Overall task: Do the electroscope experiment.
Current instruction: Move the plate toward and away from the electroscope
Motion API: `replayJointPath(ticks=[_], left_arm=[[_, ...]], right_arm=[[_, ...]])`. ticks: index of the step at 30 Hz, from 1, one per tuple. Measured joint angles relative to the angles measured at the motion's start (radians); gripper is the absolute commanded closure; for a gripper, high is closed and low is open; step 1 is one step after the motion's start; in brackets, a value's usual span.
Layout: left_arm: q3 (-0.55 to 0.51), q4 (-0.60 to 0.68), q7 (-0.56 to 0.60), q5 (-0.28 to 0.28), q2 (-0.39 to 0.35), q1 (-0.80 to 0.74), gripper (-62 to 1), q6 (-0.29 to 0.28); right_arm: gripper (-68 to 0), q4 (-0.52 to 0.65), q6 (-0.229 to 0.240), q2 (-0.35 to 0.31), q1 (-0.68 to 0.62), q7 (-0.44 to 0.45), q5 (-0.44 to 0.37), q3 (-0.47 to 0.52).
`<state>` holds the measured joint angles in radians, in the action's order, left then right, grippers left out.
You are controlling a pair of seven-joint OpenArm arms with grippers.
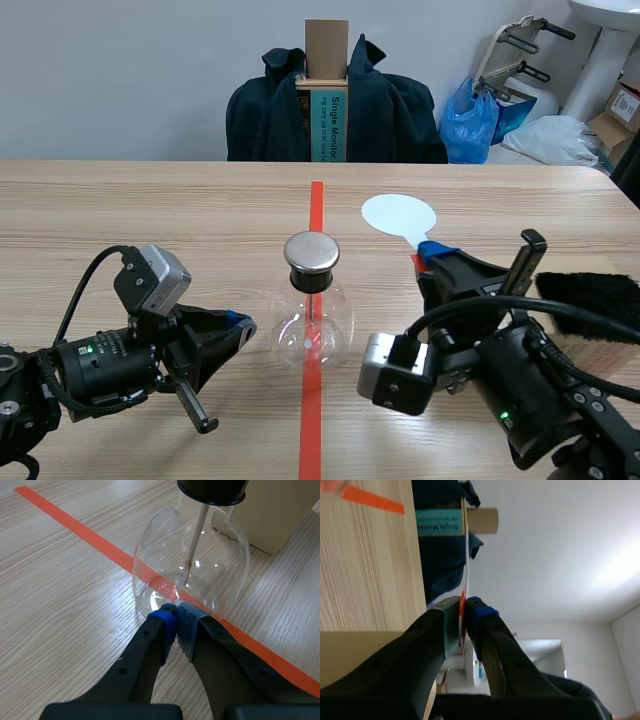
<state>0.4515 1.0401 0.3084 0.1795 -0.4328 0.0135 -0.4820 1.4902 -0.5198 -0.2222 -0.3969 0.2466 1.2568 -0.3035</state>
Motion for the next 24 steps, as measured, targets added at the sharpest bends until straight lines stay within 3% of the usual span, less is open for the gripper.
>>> replayJointPath(ticks=[5,12,24], left_arm=[[0.000,0.000,0.000,0.000,0.000,0.000,-1.7,0.000],[0.000,0.000,0.000,0.000,0.000,0.000,-1.7,0.000],[0.000,0.000,0.000,0.000,0.000,0.000,-1.7,0.000]], right_arm=[[-0.7,0.000,0.000,0.000,0.000,-0.092,0.000,0.000],[-0.7,0.000,0.000,0.000,0.000,-0.096,0.000,0.000],[-0.7,0.000,0.000,0.000,0.000,0.174,0.000,0.000]])
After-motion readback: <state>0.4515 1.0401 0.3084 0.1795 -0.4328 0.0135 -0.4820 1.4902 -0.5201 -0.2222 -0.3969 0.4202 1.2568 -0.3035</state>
